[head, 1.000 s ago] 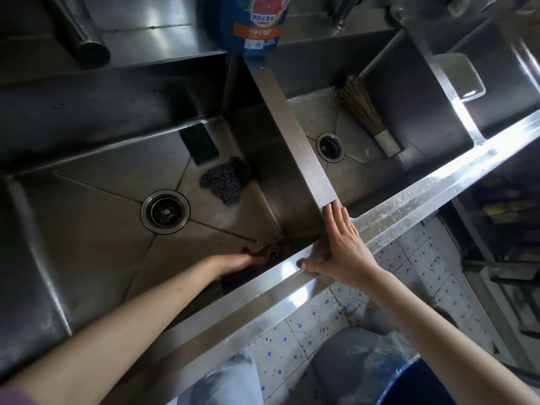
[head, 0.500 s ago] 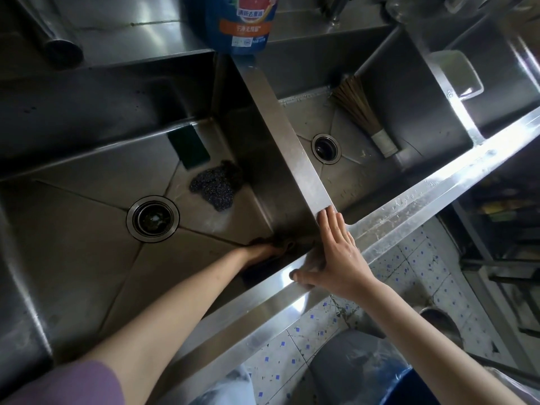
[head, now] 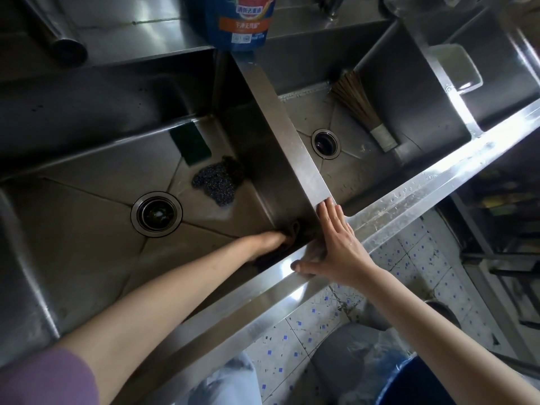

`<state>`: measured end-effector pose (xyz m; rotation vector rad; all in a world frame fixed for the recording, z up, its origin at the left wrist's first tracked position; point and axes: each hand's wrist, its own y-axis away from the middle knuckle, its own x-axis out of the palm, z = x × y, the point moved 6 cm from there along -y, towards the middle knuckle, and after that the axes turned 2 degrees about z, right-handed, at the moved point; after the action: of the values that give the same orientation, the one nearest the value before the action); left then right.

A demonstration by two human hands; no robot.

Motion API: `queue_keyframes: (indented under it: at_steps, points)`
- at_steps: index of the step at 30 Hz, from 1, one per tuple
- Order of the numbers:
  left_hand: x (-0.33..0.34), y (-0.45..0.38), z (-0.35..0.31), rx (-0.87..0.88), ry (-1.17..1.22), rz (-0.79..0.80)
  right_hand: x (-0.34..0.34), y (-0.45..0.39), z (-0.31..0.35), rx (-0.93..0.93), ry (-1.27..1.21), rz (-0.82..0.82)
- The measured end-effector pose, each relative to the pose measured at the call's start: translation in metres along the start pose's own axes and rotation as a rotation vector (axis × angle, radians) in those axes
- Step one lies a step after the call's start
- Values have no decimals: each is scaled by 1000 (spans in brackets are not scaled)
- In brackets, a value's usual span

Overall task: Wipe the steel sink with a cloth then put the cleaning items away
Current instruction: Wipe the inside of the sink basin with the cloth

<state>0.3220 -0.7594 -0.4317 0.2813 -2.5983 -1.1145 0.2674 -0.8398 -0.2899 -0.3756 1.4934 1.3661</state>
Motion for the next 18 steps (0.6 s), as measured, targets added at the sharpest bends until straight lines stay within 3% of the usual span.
queue_keyframes:
  at_steps: [3, 7, 18]
  points:
    - [1, 13, -6, -20, 41, -36, -5, 3, -1, -16, -11, 11]
    - [8, 28, -14, 38, 70, 43, -10, 6, -3, -27, -5, -8]
    - [18, 23, -38, 55, 114, 51, -7, 10, -21, 131, 18, -14]
